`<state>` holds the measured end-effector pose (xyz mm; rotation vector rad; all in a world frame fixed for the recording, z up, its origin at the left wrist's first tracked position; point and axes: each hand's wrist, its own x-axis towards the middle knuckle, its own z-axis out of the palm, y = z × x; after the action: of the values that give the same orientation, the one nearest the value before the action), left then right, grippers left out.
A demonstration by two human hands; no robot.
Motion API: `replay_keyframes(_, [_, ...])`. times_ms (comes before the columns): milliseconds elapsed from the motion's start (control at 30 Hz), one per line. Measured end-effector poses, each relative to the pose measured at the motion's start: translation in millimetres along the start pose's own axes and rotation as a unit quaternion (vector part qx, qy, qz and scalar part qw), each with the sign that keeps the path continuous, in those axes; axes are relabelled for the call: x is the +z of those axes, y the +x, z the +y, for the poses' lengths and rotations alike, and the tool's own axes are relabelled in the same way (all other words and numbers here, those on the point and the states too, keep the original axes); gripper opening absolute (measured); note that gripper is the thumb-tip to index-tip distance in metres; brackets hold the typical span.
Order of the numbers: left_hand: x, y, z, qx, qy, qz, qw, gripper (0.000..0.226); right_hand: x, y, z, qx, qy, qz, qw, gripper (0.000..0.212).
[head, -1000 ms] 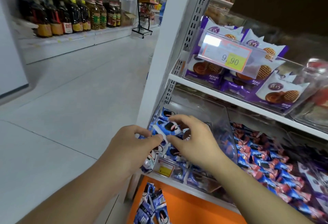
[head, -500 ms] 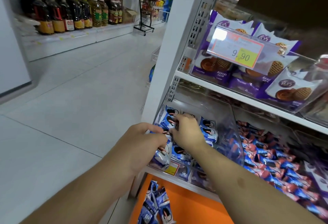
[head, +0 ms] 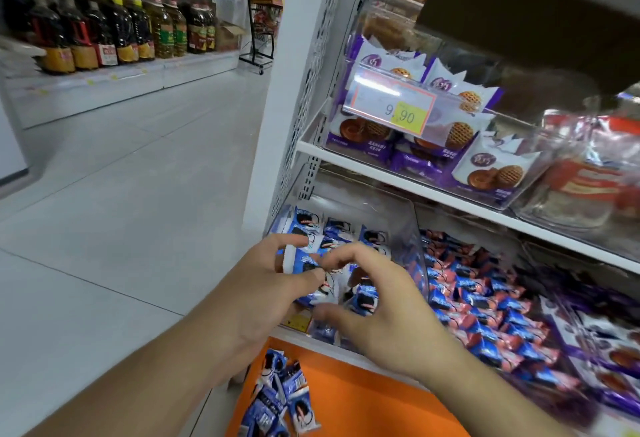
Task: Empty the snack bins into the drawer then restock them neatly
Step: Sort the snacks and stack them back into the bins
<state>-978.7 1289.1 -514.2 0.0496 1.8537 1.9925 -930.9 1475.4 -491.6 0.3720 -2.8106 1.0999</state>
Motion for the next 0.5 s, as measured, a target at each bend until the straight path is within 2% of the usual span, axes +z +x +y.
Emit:
replay_keyframes(100, [7.0, -4.8, -0.2, 0.013, 0.043, -0.015, 0.999, 0.057, 1.4, -3.1, 1.8, 0.006, -0.011, 0.032, 0.999, 0.035])
replay_keyframes(167, [4.5, -7.1, 0.7, 0.036, 0.121, -0.023, 0.992, 0.064, 1.9, 1.3, 7.7, 0.023, -0.038, 0.060, 0.997, 0.033])
replay_keyframes(333, [-15.6, -7.0, -3.9, 0.060, 0.381, -0.055, 0.921, 0.077, 6.7, 48.0, 53.9, 0.107, -0.182, 0.100, 0.972, 0.033])
replay_keyframes(500, [-20.6, -6.0, -6.6, 0.061, 0.442, -0.119, 0.887, 0.081, 25.2, 105.0, 104.2, 0.152, -0.314, 0.067, 0.935, 0.029])
